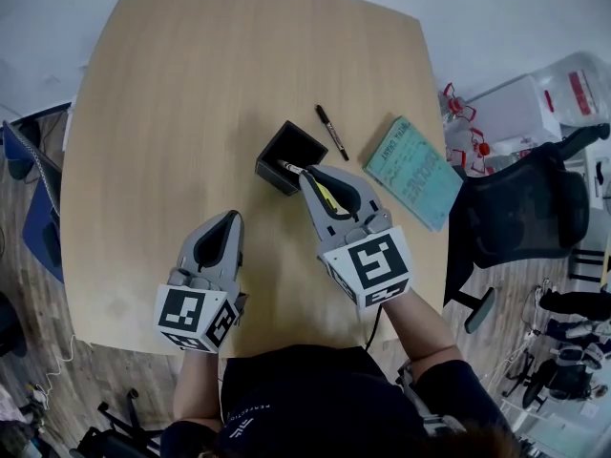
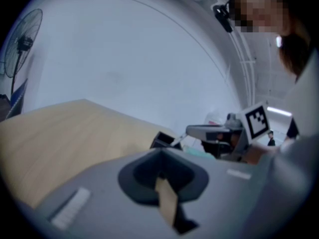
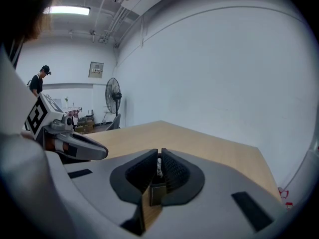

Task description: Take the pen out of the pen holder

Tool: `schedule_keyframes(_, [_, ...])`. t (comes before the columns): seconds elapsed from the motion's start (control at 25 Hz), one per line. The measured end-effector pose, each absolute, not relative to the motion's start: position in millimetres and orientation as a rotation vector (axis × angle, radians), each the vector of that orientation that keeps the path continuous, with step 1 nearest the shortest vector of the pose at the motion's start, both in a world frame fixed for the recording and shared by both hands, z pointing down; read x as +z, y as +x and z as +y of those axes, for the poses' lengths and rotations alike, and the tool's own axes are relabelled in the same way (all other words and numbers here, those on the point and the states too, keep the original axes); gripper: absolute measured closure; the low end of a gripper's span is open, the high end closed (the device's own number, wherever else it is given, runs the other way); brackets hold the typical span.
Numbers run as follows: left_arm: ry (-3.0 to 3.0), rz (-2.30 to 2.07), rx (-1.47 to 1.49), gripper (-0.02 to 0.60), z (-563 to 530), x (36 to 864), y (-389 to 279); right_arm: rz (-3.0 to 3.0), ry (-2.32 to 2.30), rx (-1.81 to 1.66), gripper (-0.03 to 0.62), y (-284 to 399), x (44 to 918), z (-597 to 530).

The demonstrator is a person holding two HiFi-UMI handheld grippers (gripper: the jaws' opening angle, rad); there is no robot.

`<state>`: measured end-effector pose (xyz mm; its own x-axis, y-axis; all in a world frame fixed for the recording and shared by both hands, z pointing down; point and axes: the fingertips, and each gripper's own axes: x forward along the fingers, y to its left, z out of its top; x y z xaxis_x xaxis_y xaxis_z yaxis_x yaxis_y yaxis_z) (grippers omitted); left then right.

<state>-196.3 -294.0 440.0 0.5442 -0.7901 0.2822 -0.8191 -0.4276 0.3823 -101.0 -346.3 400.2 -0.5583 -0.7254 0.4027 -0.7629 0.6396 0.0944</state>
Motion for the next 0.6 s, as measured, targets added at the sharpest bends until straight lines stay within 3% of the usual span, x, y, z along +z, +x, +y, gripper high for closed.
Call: schedule_keyframes(0.6, [2.337, -1.452, 0.001, 0.576, -264, 394, -193, -2.553, 1.216, 0.013, 0.582, -73, 344, -307])
